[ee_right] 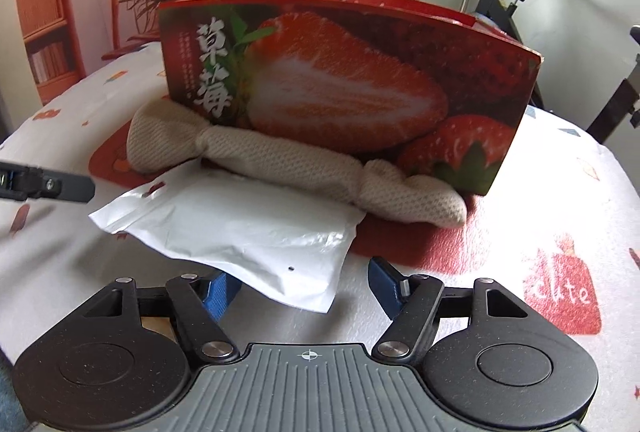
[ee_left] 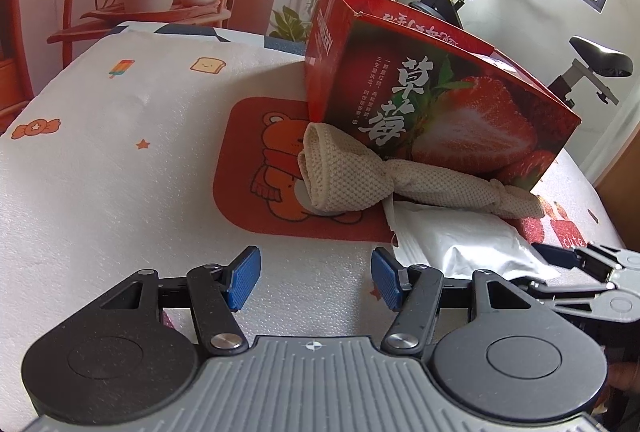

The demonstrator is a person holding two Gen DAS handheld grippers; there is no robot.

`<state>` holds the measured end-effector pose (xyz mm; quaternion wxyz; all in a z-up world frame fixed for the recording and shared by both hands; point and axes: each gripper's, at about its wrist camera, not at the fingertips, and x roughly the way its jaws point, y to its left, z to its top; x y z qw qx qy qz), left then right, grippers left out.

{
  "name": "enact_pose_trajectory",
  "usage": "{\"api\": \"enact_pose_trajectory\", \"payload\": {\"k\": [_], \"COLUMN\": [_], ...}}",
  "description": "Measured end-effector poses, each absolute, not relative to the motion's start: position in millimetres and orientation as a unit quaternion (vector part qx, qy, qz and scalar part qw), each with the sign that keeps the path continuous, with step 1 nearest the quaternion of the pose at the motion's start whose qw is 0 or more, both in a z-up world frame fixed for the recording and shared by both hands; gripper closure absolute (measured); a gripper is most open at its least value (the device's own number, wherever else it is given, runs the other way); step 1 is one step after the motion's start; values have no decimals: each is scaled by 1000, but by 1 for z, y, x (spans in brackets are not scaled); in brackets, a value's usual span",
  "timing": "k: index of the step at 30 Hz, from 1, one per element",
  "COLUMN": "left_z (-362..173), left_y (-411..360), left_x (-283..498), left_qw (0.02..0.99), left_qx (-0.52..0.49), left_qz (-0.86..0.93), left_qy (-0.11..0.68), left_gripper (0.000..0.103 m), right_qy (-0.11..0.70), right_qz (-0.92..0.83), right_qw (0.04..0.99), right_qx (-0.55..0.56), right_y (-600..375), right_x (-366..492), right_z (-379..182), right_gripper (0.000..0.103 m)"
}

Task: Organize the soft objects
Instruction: 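Close both tools on the clear cable bag and lift it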

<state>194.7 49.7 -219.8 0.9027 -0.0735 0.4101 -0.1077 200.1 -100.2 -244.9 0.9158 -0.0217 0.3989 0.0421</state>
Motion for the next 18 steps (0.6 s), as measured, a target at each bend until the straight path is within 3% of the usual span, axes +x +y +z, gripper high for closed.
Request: {"api": "enact_pose_trajectory", "payload": {"k": [18], "left_z": [-197], "left_y": [42], "left_x": [217], "left_qw": [911], "left_qx": [-89], "left_qz": [-186], "left_qy": [358], "left_gripper": [40], "right_qy": [353], "right_qz": [68], "right_qw": [933], "right_qx": [-2], "right_y": [-112], "right_x": [237], "right_z": [-227], "right_gripper": [37]}}
